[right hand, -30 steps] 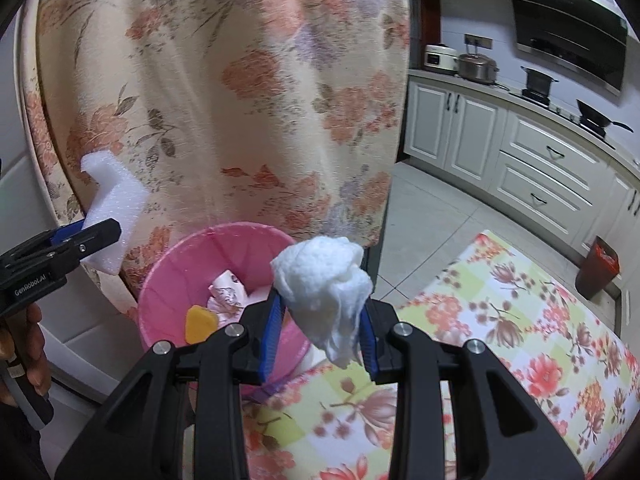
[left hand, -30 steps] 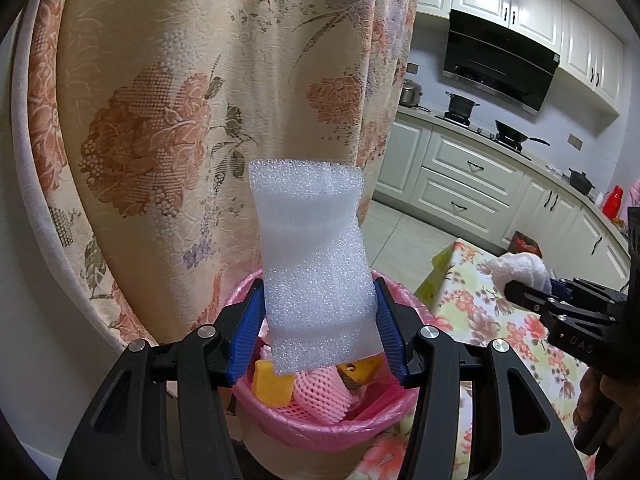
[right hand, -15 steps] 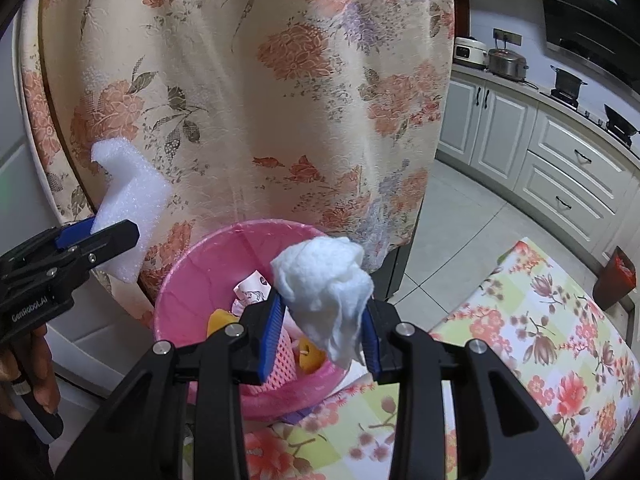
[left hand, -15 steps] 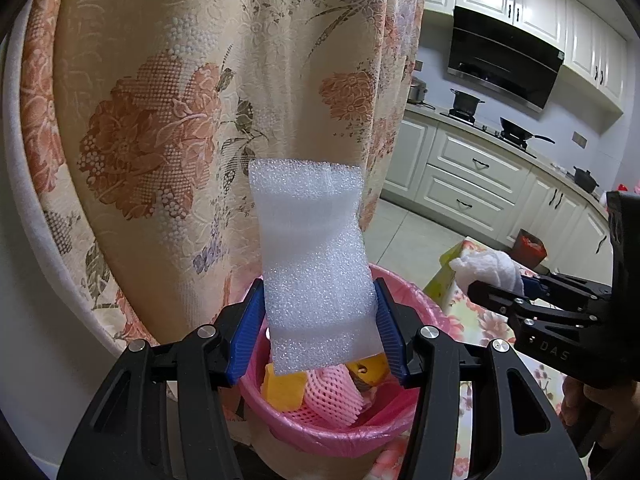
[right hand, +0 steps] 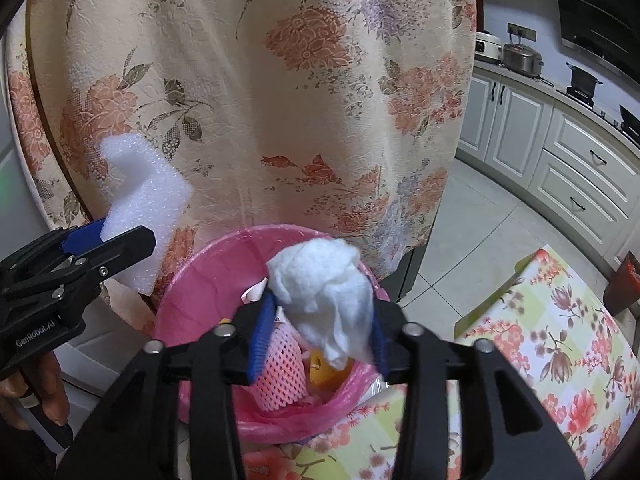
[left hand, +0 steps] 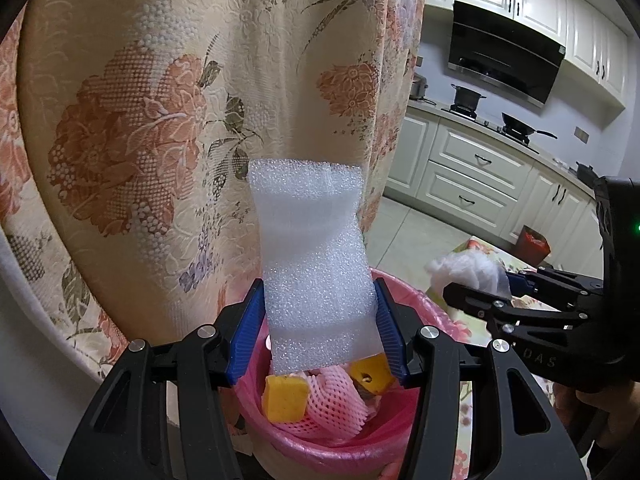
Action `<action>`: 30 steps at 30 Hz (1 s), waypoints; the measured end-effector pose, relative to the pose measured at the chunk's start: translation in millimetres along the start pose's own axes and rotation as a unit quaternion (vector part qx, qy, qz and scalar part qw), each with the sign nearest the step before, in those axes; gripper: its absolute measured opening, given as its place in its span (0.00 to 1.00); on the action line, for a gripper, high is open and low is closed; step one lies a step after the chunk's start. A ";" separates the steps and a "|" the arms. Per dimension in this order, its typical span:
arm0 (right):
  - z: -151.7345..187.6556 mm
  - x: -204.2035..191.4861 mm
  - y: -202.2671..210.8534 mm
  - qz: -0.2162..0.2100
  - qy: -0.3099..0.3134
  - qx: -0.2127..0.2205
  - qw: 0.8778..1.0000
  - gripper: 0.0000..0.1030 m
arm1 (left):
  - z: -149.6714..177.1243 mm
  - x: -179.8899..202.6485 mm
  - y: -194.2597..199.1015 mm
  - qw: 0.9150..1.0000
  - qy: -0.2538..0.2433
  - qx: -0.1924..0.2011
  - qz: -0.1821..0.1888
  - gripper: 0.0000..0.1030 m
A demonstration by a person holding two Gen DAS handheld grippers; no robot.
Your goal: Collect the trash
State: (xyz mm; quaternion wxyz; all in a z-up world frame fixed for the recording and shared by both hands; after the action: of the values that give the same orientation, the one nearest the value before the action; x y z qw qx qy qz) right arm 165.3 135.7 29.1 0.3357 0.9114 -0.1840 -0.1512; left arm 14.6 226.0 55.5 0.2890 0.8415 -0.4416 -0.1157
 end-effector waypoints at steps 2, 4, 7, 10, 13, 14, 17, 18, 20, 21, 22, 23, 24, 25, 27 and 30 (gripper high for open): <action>-1.9 2.1 -2.7 0.001 -0.001 0.000 1.000 0.46 | -0.2 1.2 -2.4 1.000 -0.001 -0.001 -0.001 0.47; -4.1 4.7 -3.8 0.002 -0.001 0.001 1.000 0.48 | -0.8 2.6 -4.7 1.000 -0.001 -0.003 -0.001 0.47; -5.9 12.9 0.1 0.007 -0.010 0.010 1.000 0.55 | -0.3 5.8 -6.9 1.000 -0.003 -0.005 0.000 0.48; -3.9 22.2 6.7 0.018 -0.018 0.018 1.000 0.60 | -0.1 11.3 -13.0 1.000 -0.008 -0.013 0.004 0.48; 0.1 29.9 13.7 0.029 -0.023 0.025 0.999 0.68 | -0.8 18.8 -21.6 1.000 -0.014 -0.024 0.010 0.57; 2.5 32.7 16.9 0.034 -0.026 0.029 0.999 0.70 | -0.6 21.7 -23.1 1.000 -0.017 -0.023 0.011 0.64; 10.4 40.1 25.3 0.043 -0.035 0.034 0.998 0.74 | -1.2 26.6 -28.5 0.999 -0.018 -0.027 0.014 0.67; 13.4 42.2 27.6 0.044 -0.039 0.035 0.998 0.75 | -0.8 27.1 -29.6 0.999 -0.015 -0.029 0.014 0.67; 21.0 45.8 32.7 0.046 -0.046 0.036 0.997 0.77 | 0.0 26.7 -28.5 0.999 -0.012 -0.030 0.012 0.68; 24.8 46.8 35.2 0.049 -0.048 0.037 0.997 0.77 | 1.2 26.6 -27.9 0.999 -0.012 -0.030 0.011 0.68; 27.9 47.4 37.7 0.051 -0.050 0.038 0.997 0.78 | 2.0 26.6 -25.8 0.999 -0.011 -0.029 0.009 0.68; 32.0 48.4 40.6 0.052 -0.054 0.040 0.996 0.80 | 2.7 26.6 -23.3 1.000 -0.011 -0.028 0.008 0.68; 35.6 49.0 43.2 0.053 -0.058 0.042 0.996 0.81 | 4.3 25.3 -20.6 1.000 -0.011 -0.028 0.008 0.68; 38.2 48.8 44.9 0.055 -0.060 0.043 0.996 0.82 | 5.3 25.6 -17.7 1.000 -0.011 -0.027 0.008 0.69; 45.4 46.9 49.8 0.059 -0.061 0.043 0.995 0.82 | 7.0 26.1 -13.1 1.000 -0.012 -0.027 0.007 0.71; 55.5 42.4 57.2 0.063 -0.062 0.045 0.995 0.82 | 12.7 25.4 -3.8 1.000 -0.010 -0.028 0.005 0.72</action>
State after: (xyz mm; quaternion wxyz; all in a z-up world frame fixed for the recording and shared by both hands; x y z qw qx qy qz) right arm 167.3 45.9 20.5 0.2917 0.9009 -0.2681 -0.1771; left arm 26.3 202.2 44.5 0.3088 0.8296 -0.4450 -0.1356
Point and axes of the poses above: each gripper's, at about its wrist camera, not at the fingertips, and y roughly against the way its jaws point, x to its right, z to its underside, the point moved 2 cm from there along -y, roughly the way its jaws point, and after that the axes turned 6 degrees about -z, right-handed, at the moved point
